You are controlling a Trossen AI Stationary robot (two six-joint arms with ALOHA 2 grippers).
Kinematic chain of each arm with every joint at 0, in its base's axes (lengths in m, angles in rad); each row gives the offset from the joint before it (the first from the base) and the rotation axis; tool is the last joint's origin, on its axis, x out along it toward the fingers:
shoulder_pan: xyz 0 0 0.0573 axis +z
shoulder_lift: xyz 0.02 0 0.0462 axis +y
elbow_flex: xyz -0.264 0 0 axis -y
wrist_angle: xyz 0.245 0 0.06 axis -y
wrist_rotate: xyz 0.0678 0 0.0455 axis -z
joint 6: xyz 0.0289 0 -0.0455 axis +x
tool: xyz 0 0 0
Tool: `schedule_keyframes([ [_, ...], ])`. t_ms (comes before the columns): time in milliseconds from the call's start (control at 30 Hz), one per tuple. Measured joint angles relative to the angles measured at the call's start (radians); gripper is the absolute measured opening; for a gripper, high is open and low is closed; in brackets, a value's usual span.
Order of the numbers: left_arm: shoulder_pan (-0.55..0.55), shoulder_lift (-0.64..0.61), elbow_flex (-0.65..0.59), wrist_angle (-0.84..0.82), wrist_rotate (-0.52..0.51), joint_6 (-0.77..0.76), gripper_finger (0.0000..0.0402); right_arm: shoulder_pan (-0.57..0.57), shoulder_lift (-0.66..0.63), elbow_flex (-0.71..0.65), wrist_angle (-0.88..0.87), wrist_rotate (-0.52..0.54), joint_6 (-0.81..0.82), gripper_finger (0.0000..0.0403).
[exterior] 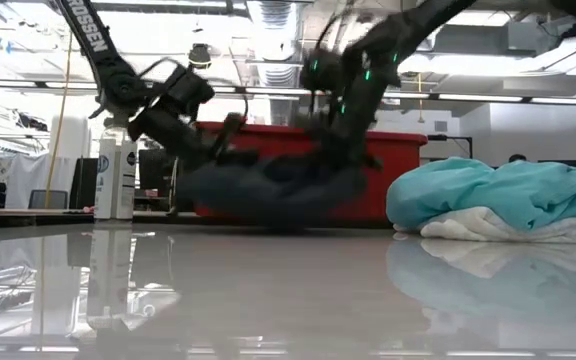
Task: Fold Laundry from Bin
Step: Stack the black shorts on top of the light blue shorts
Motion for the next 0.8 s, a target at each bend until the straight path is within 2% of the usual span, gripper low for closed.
schedule_keyframes([
  [233, -0.048, -0.040, 0.180, -0.013, -0.023, -0.036, 0.0017, -0.004, -0.200, 0.061, -0.229, 0.131, 0.017, 0.0041],
  [400, -0.076, -0.009, 0.393, -0.175, -0.058, 0.073, 0.0016, 0.008, -0.338, 0.066, -0.455, 0.282, 0.099, 0.0041],
  [533, -0.098, 0.086, 0.575, -0.289, -0.072, 0.159, 0.0016, 0.034, -0.415, 0.067, -0.595, 0.370, 0.218, 0.0041],
  [667, -0.110, 0.234, 0.762, -0.296, 0.016, 0.163, 0.0016, 0.105, -0.455, 0.066, -0.741, 0.478, 0.403, 0.0041],
  [800, -0.116, 0.416, 1.005, -0.324, 0.138, 0.153, 0.0016, 0.179, -0.466, 0.066, -0.956, 0.542, 0.609, 0.0041],
])
